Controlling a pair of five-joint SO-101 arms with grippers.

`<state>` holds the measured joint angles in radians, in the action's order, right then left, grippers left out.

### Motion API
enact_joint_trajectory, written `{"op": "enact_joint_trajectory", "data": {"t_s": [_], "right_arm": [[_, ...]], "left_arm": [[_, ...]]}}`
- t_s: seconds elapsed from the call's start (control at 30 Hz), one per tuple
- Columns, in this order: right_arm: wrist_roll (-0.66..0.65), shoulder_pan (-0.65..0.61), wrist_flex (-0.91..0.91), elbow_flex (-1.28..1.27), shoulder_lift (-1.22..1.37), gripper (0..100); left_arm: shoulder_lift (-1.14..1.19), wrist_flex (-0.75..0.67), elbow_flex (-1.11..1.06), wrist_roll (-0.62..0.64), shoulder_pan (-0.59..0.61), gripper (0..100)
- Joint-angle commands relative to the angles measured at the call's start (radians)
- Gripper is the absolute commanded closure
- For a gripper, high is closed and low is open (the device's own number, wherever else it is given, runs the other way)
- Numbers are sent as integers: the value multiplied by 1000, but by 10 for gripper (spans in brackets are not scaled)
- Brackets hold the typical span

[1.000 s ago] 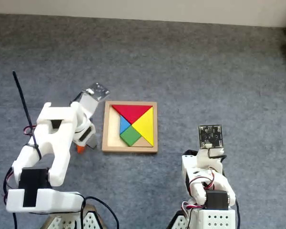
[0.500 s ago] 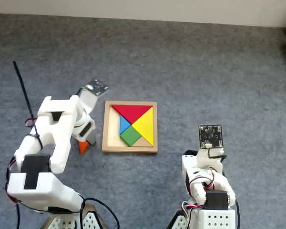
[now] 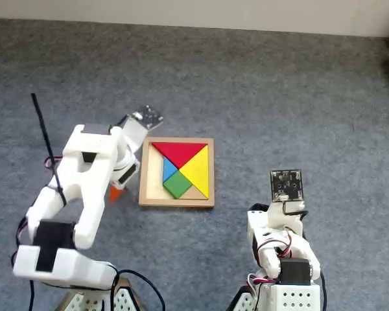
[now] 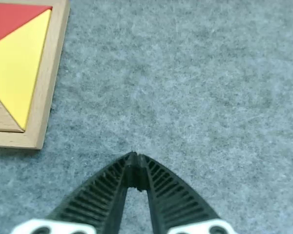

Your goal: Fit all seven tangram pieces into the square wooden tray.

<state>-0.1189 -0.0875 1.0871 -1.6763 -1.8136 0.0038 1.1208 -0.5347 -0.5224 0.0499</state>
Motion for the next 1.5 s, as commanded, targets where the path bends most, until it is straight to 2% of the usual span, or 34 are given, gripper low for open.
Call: {"op": "enact_joint_trajectory", "data": {"t_s": [0.0, 0.17, 0.43, 0.63, 1.13, 1.47], "right_arm": [[-2, 10, -1, -148, -8, 989], [-2, 10, -1, -148, -8, 989], [-2, 10, -1, -148, -8, 989], [-2, 10, -1, -148, -8, 989], [-2, 16, -1, -148, -8, 989], [-2, 36, -1, -148, -8, 989]], "left_arm": [[-87, 6, 21, 54, -24, 951], [-91, 6, 25, 120, -25, 952], [-90, 0, 30, 448, -209, 951], [-84, -12, 110, 600, -262, 950], [-30, -127, 137, 807, -257, 951], [160, -138, 280, 821, -255, 949]]}}
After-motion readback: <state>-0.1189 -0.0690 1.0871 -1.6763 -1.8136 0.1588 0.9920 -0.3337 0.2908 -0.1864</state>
